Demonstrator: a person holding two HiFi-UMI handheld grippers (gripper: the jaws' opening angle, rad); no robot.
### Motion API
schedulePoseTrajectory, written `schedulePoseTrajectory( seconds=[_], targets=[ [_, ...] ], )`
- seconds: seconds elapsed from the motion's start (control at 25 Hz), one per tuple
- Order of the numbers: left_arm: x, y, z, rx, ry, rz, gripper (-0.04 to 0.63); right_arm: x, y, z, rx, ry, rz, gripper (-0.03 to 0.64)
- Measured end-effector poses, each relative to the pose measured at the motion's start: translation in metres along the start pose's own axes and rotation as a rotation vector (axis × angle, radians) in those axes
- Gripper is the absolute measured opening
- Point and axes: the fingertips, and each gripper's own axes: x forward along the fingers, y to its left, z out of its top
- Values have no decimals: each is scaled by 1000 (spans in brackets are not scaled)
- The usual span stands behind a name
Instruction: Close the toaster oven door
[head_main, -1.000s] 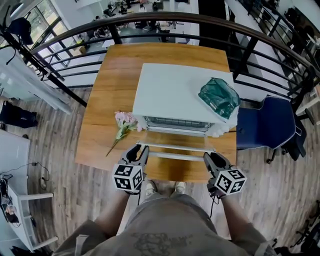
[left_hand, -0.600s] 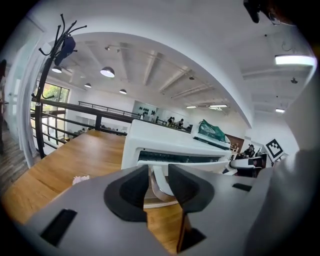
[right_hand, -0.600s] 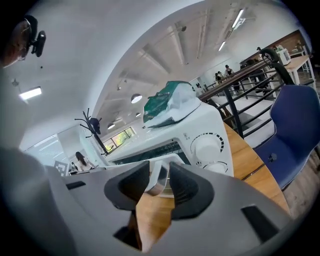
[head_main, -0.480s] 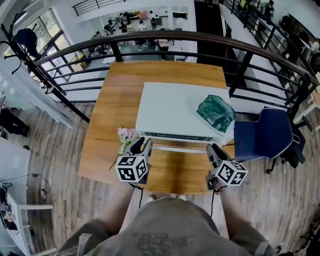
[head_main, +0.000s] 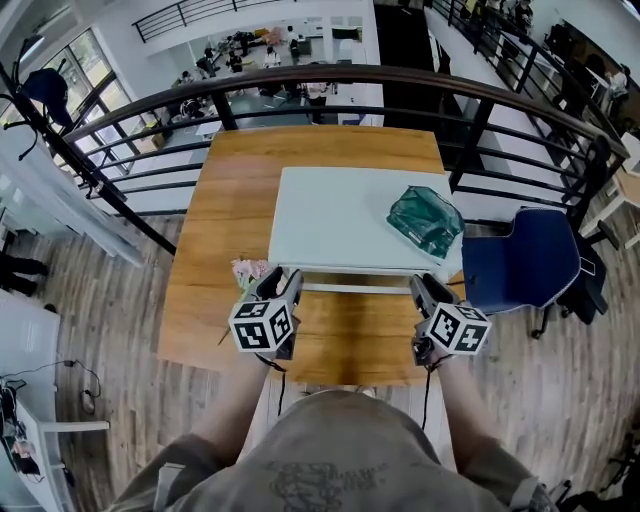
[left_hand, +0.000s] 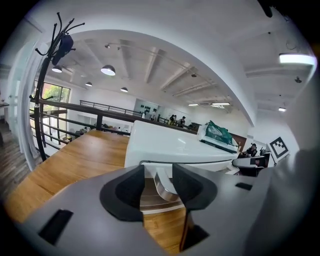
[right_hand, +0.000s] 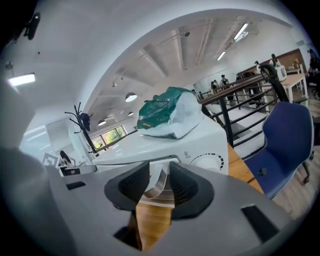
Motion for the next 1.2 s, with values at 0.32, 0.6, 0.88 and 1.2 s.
schedulePoseTrajectory(
  seconds=[0.32,0.6,0.88,1.2],
  targets=[
    [-45,0,35,85,-73,21,140,-45,51,45,-334,-96,3,93],
    [-105,-37,118,302,-248,-34,72,-102,149,114,-538,-290,145,74],
    [-185,-79,193,425,-476,-88,38,-159,219,154,-588,-433,245,57],
    [-233,-114,196,536,-480,-126,38,-208,262,156,-655,-495,294,38]
  ],
)
